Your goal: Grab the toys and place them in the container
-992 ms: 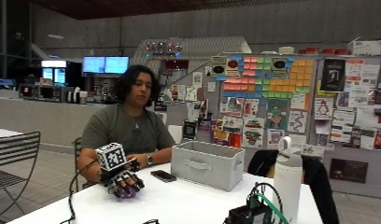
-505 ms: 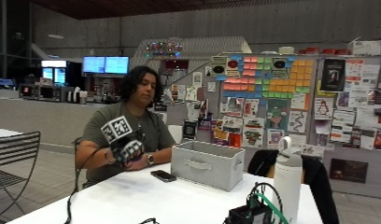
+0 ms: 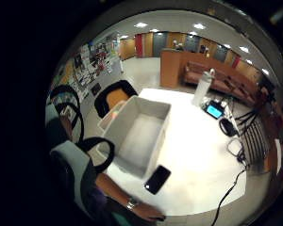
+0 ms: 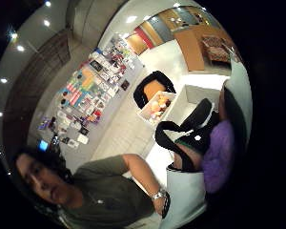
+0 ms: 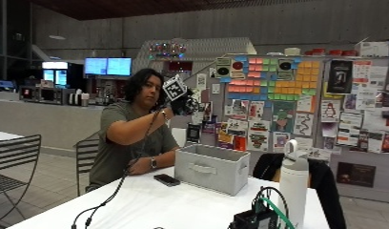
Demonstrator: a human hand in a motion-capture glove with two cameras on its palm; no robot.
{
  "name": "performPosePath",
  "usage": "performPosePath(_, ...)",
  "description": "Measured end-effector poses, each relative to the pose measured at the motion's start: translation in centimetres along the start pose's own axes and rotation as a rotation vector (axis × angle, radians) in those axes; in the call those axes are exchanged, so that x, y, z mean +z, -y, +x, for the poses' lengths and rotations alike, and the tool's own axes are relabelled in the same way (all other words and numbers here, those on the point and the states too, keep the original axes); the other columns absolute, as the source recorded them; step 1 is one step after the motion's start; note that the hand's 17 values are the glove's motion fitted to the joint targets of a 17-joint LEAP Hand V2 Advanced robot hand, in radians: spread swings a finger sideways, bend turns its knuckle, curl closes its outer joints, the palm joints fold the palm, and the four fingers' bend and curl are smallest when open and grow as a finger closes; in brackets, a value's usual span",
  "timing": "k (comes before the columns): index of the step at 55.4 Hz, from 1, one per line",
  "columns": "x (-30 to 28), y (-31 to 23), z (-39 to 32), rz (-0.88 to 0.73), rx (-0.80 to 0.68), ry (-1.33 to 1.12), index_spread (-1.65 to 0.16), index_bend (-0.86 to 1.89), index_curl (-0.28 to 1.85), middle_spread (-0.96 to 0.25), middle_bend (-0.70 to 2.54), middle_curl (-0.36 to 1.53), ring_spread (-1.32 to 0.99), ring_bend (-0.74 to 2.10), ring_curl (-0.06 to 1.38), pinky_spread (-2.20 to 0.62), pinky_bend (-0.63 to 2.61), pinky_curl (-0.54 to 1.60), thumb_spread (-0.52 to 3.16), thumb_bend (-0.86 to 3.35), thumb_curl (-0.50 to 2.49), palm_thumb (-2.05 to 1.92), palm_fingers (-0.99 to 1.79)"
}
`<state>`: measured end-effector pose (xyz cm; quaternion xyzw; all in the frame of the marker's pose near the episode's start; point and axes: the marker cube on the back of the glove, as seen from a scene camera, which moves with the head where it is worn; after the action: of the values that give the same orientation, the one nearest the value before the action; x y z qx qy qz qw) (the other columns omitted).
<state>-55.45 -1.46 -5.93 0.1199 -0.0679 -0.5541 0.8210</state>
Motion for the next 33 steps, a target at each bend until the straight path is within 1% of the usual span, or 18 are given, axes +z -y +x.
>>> performPosePath(2, 0.7, 0.9, 1.1, 0.004, -0.104, -0.121, -0.33, 0.79, 0.88, -0.34, 1.01, 0.75, -0.34, 1.46, 0.59, -0.44, 1.1, 0.52, 1.25, 0.19, 0.74, 0.57, 1.14)
performPosePath(3, 1.0, 1.5, 1.4, 0.008, -0.118, -0.154, -0.32, 0.79, 0.88, -0.34, 1.01, 0.76, -0.34, 1.46, 0.59, -0.44, 1.1, 0.52, 1.25, 0.19, 0.74, 0.57, 1.14)
performPosePath(4, 1.2, 2.0, 1.3, 0.011, -0.102, -0.154, -0.32, 0.79, 0.89, -0.33, 1.01, 0.76, -0.34, 1.46, 0.59, -0.44, 1.1, 0.52, 1.25, 0.18, 0.75, 0.57, 1.14)
performPosePath(8, 1.5, 4.4, -0.9, 0.009, 0.03, -0.031, -0.32, 0.78, 0.91, -0.33, 1.01, 0.77, -0.33, 1.47, 0.59, -0.44, 1.11, 0.53, 1.25, 0.18, 0.77, 0.56, 1.13)
performPosePath(10, 1.9, 5.2, -0.9, -0.002, 0.04, -0.021, -0.32, 0.78, 0.92, -0.33, 1.01, 0.78, -0.33, 1.47, 0.59, -0.44, 1.12, 0.53, 1.26, 0.18, 0.78, 0.56, 1.13)
performPosePath(14, 2.9, 6.0, 1.1, -0.02, -0.154, -0.128, -0.32, 0.77, 0.94, -0.33, 1.02, 0.8, -0.33, 1.47, 0.59, -0.44, 1.12, 0.53, 1.26, 0.18, 0.81, 0.56, 1.13)
performPosePath(15, 3.1, 6.2, 1.2, -0.021, -0.16, -0.128, -0.32, 0.78, 0.95, -0.33, 1.02, 0.8, -0.33, 1.47, 0.59, -0.44, 1.12, 0.53, 1.26, 0.18, 0.81, 0.56, 1.14)
performPosePath(16, 3.2, 6.5, 1.0, -0.021, -0.12, -0.101, -0.32, 0.77, 0.96, -0.33, 1.02, 0.8, -0.33, 1.47, 0.59, -0.44, 1.12, 0.53, 1.26, 0.18, 0.82, 0.56, 1.13)
performPosePath(18, 3.2, 7.2, 0.1, -0.02, 0.021, -0.007, -0.32, 0.77, 0.97, -0.33, 1.02, 0.81, -0.33, 1.47, 0.59, -0.44, 1.13, 0.53, 1.26, 0.18, 0.83, 0.56, 1.14)
performPosePath(20, 3.4, 7.5, -0.2, -0.019, 0.09, 0.03, -0.31, 0.77, 0.98, -0.33, 1.03, 0.82, -0.33, 1.46, 0.59, -0.44, 1.13, 0.53, 1.26, 0.18, 0.84, 0.56, 1.14)
performPosePath(23, 4.1, 7.6, 0.6, -0.014, 0.056, -0.03, -0.31, 0.77, 0.99, -0.33, 1.03, 0.82, -0.32, 1.47, 0.59, -0.43, 1.13, 0.53, 1.27, 0.17, 0.85, 0.54, 1.15)
performPosePath(26, 4.4, 7.5, 0.9, -0.016, 0.027, -0.027, -0.31, 0.78, 1.01, -0.32, 1.04, 0.83, -0.33, 1.47, 0.59, -0.43, 1.13, 0.53, 1.27, 0.17, 0.87, 0.54, 1.15)
performPosePath(27, 4.5, 7.5, 0.9, -0.014, 0.035, -0.028, -0.31, 0.78, 1.01, -0.32, 1.04, 0.84, -0.33, 1.48, 0.59, -0.43, 1.13, 0.53, 1.27, 0.17, 0.87, 0.54, 1.15)
performPosePath(30, 4.6, 8.1, 1.3, 0.001, 0.144, -0.024, -0.31, 0.78, 1.03, -0.32, 1.04, 0.84, -0.32, 1.48, 0.59, -0.43, 1.13, 0.53, 1.28, 0.17, 0.89, 0.54, 1.15)
performPosePath(31, 4.7, 8.2, 1.5, 0.004, 0.158, -0.034, -0.31, 0.77, 1.03, -0.32, 1.05, 0.84, -0.32, 1.48, 0.59, -0.43, 1.13, 0.53, 1.28, 0.17, 0.9, 0.54, 1.15)
performPosePath(33, 4.8, 8.2, 1.9, 0.009, 0.114, -0.067, -0.31, 0.77, 1.04, -0.32, 1.05, 0.85, -0.32, 1.48, 0.59, -0.43, 1.13, 0.53, 1.28, 0.17, 0.91, 0.54, 1.15)
